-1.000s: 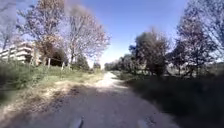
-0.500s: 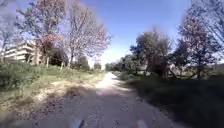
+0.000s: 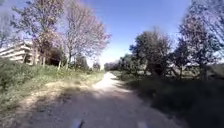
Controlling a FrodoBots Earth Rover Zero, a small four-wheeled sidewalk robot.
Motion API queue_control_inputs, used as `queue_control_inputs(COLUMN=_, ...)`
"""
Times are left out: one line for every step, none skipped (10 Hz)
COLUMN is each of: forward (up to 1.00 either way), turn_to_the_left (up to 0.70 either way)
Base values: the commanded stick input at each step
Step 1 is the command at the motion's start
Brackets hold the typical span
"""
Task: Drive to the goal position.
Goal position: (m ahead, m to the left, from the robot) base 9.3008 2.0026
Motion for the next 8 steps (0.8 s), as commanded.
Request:
queue_control_inputs(forward=0.50, turn_to_the_left=0.00)
queue_control_inputs(forward=0.50, turn_to_the_left=0.00)
queue_control_inputs(forward=0.50, turn_to_the_left=0.00)
queue_control_inputs(forward=0.50, turn_to_the_left=0.00)
queue_control_inputs(forward=0.50, turn_to_the_left=0.00)
queue_control_inputs(forward=0.50, turn_to_the_left=0.00)
queue_control_inputs(forward=0.50, turn_to_the_left=0.00)
queue_control_inputs(forward=0.50, turn_to_the_left=0.00)
